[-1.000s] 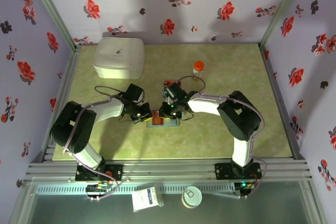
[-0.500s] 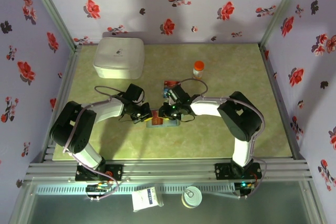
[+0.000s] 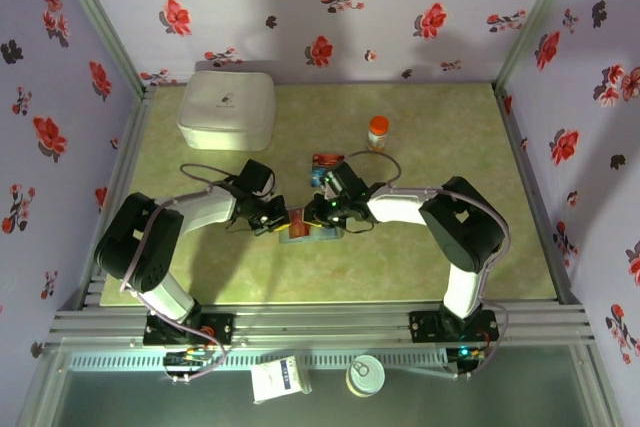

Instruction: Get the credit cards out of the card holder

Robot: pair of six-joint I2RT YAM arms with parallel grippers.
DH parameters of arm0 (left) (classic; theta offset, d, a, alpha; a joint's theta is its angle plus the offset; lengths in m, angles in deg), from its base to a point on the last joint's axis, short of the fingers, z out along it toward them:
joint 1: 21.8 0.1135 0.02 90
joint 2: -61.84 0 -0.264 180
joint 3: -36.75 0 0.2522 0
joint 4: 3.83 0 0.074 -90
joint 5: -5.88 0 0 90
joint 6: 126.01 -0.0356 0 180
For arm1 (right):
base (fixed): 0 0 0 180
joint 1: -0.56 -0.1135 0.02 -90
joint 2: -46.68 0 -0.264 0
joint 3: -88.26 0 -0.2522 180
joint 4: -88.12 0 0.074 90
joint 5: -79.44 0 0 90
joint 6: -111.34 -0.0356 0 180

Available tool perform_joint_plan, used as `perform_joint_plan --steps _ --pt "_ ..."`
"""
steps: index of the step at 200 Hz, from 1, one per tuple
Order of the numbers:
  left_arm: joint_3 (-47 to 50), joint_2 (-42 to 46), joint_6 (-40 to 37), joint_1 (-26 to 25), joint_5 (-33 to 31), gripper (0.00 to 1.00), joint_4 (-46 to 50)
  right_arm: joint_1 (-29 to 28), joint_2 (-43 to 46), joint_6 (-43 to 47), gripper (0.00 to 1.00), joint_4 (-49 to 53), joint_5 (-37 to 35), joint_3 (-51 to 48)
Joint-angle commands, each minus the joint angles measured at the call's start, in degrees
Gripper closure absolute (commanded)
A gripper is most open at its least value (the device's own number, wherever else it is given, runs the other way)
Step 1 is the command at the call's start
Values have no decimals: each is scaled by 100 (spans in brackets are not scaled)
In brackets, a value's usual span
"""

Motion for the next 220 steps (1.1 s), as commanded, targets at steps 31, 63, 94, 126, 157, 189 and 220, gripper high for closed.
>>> perform_joint_plan --steps 31,63,94,126,157,189,220 --pt "18 -136 -131 -24 -48 100 222 79 188 -96 87 -145 57 -163" --pt "16 -154 -130 -21 -44 100 230 130 257 -87 89 -148 35 -262" --pt "15 -161 -130 -21 -42 100 234 175 338 -79 91 -154 28 -326" --pt "-6 -186 -143 -21 -26 100 248 184 300 -85 89 -241 105 -306" --pt "-29 -211 -144 -20 -32 100 238 163 91 -87 83 -259 304 -188" --pt "-29 -253 -144 -22 -16 100 257 152 -89 -81 82 -180 298 -107" --pt "-29 -231 -159 -23 -17 100 277 136 -190 -37 81 -55 247 -40"
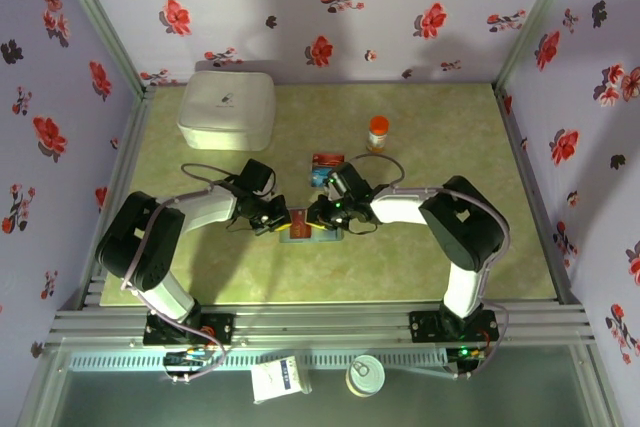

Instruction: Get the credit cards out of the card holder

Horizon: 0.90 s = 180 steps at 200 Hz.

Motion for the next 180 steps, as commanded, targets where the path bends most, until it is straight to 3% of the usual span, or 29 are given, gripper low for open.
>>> perform_joint_plan --steps 1,72,180 --pt "9 -172 -154 -17 -86 100 298 -10 -114 45 81 152 12 146" --pt "-69 -211 -170 -18 -82 100 359 -24 176 365 78 812 -457 237" --pt "-79 -260 -169 -29 -64 100 369 -114 -89 343 77 722 -253 386"
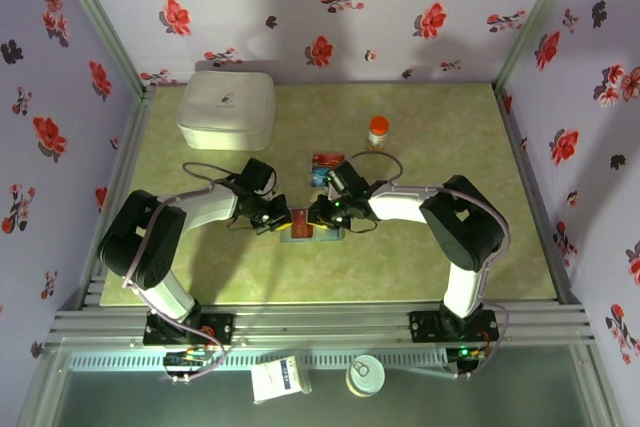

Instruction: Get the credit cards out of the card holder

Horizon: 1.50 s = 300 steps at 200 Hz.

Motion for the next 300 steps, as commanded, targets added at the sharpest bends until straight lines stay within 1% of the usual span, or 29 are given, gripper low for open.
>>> perform_joint_plan --steps 1,84,146,221,268,300 --pt "5 -183 -107 -27 -103 100 329 -59 -118 95 77 106 1 140" --pt "-4 -306 -156 -26 -59 100 347 -67 -40 50 78 -84 233 172" --pt "4 -310 -159 -26 -65 100 348 -59 218 -12 79 -269 138 9" --pt "14 -293 -153 -28 -73 100 374 -24 328 -193 84 -623 144 -184" --pt "9 -304 -157 -26 -78 100 401 29 395 -237 87 -665 92 -297" --pt "2 -313 -163 -24 -85 100 434 80 469 -275 92 -750 64 -413"
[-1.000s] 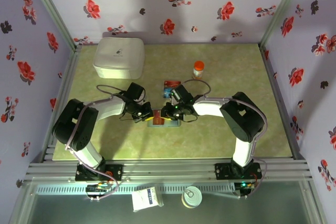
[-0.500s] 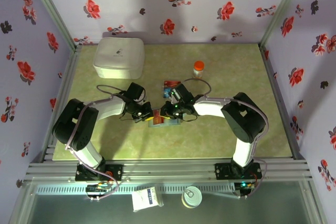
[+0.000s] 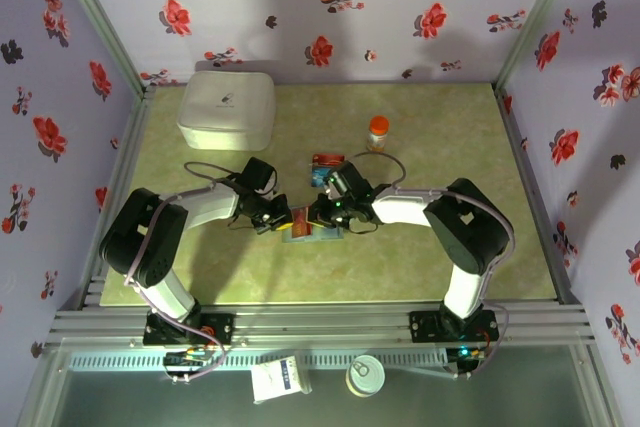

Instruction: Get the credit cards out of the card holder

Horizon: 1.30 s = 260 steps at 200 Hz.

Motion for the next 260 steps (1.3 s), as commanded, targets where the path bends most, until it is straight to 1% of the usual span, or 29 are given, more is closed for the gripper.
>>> perform_joint_plan --steps 1,46,86,150,213,260 --pt "67 -229 -142 -27 -175 100 413 54 241 -96 92 -172 -65 -114" --pt "66 -229 -131 -34 -190 100 429 82 278 -83 97 -192 -55 -197" --pt "68 -221 -142 -29 -188 100 441 152 367 -27 98 -30 -116 -294" --pt "49 -198 -135 -37 -187 100 456 249 520 348 98 761 -359 -240" --pt "24 -160 -160 -37 -111 100 379 242 855 742 98 1914 -770 239" --pt "66 -110 -128 -46 -45 100 216 192 753 873 98 2284 -811 600"
